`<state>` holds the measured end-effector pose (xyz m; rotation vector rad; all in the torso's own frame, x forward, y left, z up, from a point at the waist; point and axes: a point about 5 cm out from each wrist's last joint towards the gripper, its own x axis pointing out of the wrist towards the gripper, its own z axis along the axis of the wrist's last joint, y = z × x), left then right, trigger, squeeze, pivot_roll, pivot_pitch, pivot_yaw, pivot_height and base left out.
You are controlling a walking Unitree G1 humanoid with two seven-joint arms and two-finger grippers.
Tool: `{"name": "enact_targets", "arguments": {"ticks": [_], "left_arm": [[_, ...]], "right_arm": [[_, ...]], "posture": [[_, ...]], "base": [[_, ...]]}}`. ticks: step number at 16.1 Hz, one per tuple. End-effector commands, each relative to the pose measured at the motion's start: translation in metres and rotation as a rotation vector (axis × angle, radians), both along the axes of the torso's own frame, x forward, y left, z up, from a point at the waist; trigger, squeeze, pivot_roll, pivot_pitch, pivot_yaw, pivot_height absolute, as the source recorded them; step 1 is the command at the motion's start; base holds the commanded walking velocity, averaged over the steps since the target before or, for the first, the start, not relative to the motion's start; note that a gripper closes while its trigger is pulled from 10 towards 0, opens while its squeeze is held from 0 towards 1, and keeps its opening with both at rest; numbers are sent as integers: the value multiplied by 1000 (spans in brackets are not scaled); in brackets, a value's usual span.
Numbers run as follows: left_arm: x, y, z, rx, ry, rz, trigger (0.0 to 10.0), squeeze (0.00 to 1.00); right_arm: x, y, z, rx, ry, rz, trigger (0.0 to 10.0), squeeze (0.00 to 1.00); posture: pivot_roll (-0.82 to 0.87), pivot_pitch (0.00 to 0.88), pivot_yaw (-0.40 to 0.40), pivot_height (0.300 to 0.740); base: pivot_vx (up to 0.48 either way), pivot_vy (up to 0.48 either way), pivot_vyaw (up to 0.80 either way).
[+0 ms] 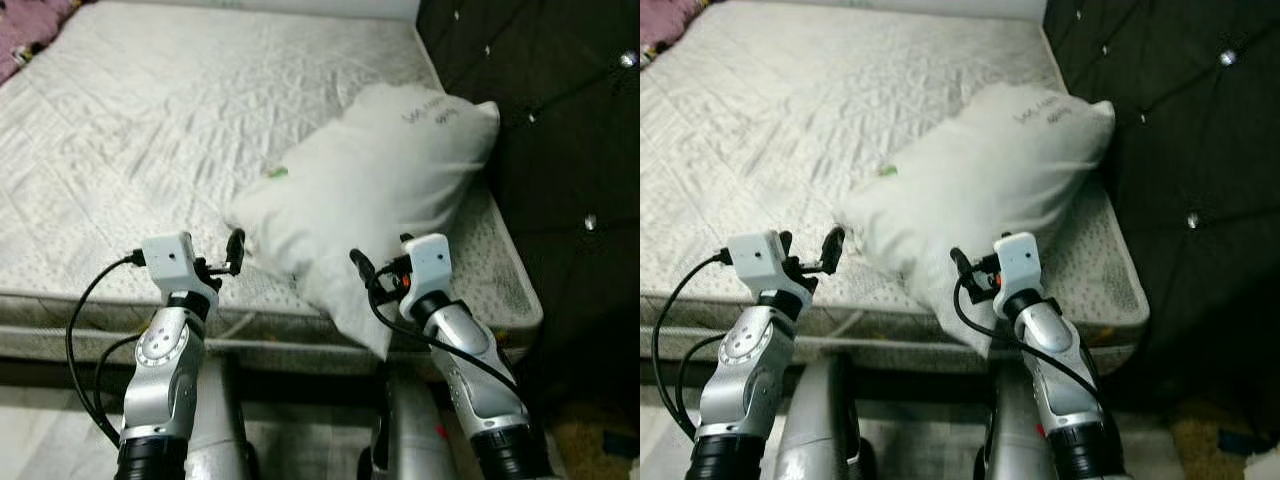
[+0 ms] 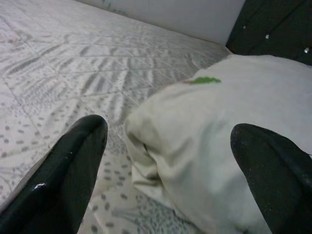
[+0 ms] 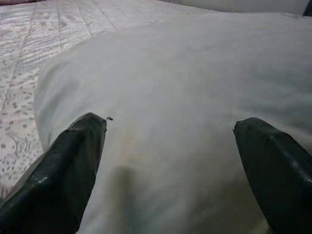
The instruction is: Clean up the room
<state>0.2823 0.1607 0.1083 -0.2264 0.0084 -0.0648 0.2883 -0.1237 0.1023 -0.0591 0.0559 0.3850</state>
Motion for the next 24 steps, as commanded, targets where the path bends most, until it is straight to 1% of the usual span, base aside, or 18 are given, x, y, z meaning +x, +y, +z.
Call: {"name": "enact_targets", "arguments": {"ticks": [1,3,4,6,7,8,9,10,11,12,14,15,16,17,18,20,22,24], "left_arm": [[0,-1,-2,5,18,2,10000,0],[0,-1,-2,7,22,3,10000,0],[0,-1,-2,9,26,6,10000,0],[0,0,-4,12,37,8,10000,0],[0,0,-4,14,42,4,10000,0],[0,0,-4,15,46,0,10000,0],[0,0,-4,15,50,-8,10000,0],[0,0,-5,16,54,-11,10000,0],[-1,0,-5,21,61,-17,10000,0],[-2,1,-5,30,73,-18,10000,0],[-3,4,-5,30,74,-15,10000,0],[-6,7,-5,33,78,-10,10000,0],[-7,8,-5,33,80,-9,10000,0],[-7,8,-6,34,81,-9,10000,0],[-7,9,-6,36,88,-10,10000,0],[-7,9,-8,38,107,-13,10000,0],[-8,10,-10,44,122,-18,10000,0],[-8,10,-10,45,128,-19,10000,0]], "right_arm": [[1,0,2,-8,-2,14,10000,0],[4,-3,4,-42,9,25,10000,0],[6,-4,6,-35,19,29,10000,0],[6,-3,4,-53,79,62,10000,0],[7,-2,1,-69,110,75,10000,0],[8,4,-1,-79,148,106,10000,0],[10,8,-2,-81,171,117,10000,0],[11,11,-5,-67,218,123,10000,0],[15,13,-9,-63,267,104,10000,0],[23,12,-14,-50,336,33,10000,0],[28,13,-16,-12,386,-9,10000,0],[36,24,-11,77,421,-18,4157,0],[36,27,-10,93,428,-15,0,0],[36,30,-10,107,442,-16,0,0],[37,35,-14,147,500,-39,0,0],[36,36,-19,194,551,-68,0,0],[35,31,-25,208,591,-119,0,0],[36,24,-29,220,606,-189,0,0]], "posture": [[21,57,-22,507],[21,61,-22,507],[21,61,-22,507],[21,59,-22,507],[21,59,-22,507],[26,57,-21,507],[26,57,-21,507],[33,57,-20,507],[38,56,-19,507],[53,54,-17,507],[62,51,-17,507],[70,44,-15,507],[75,38,-13,507],[79,30,-14,507],[81,18,-13,507],[83,0,-10,507],[85,0,-5,507],[87,0,-2,507]], "base": [[0,0,0],[0,0,0],[0,0,0],[0,0,0],[0,0,0],[0,0,0],[0,0,0],[0,0,0],[0,0,0],[0,0,0],[0,0,0],[0,0,0],[0,0,0],[0,0,0],[0,0,0],[0,0,0],[0,0,0],[0,0,0]]}}
